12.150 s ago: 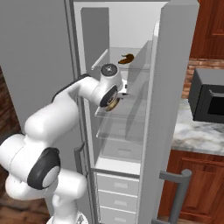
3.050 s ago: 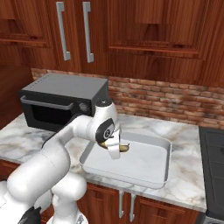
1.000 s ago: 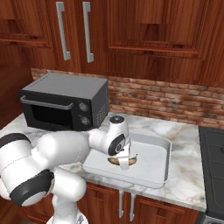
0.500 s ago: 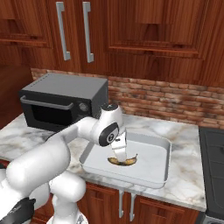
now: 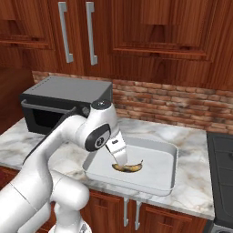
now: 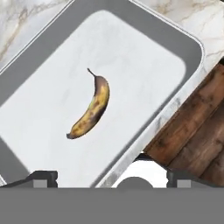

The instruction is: Pick up both bananas from the fridge and place them inside the tupperware on the counter.

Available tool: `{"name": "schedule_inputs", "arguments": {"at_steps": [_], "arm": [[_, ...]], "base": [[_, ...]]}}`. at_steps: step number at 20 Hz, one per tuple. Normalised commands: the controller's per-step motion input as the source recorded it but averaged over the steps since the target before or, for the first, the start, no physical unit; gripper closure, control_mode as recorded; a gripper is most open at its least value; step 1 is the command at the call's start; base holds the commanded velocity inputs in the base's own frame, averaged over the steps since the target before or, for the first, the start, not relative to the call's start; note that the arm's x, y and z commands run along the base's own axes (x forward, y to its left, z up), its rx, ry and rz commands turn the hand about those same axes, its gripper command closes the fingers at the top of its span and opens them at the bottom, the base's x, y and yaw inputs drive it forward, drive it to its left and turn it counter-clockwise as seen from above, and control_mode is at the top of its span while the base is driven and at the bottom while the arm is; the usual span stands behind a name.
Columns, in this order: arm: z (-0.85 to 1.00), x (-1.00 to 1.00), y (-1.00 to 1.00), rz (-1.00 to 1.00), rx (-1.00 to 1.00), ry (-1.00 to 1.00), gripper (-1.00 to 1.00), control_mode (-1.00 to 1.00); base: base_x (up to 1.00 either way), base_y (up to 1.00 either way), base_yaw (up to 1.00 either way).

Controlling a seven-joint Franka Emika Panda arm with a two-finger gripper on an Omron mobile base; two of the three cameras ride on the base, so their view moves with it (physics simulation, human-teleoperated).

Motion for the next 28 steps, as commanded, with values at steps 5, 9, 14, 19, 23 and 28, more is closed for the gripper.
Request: {"name": "schedule_inputs", "arguments": {"at_steps": [5, 9, 14, 19, 23, 28], "arm": [[0.38, -0.53, 0.48, 0.24, 0.0, 0.0, -1.0, -1.0], [0.28, -0.29, 0.73, 0.09, -0.02, 0.0, -1.0, -1.0], [0.25, -0.34, 0.62, 0.16, -0.07, 0.0, -1.0, -1.0], [0.15, -0.58, 0.2, 0.4, 0.0, -0.03, -1.0, -1.0], [0.1, -0.7, 0.05, 0.4, 0.0, -0.21, -1.0, -1.0], [0.12, -0.46, 0.12, 0.25, -0.01, -0.2, -1.0, 1.0]], "base": [[0.0, 0.0, 0.0], [0.0, 0.0, 0.0], [0.0, 0.0, 0.0], [0.0, 0.0, 0.0], [0.0, 0.0, 0.0], [-0.09, 0.05, 0.04]]}}
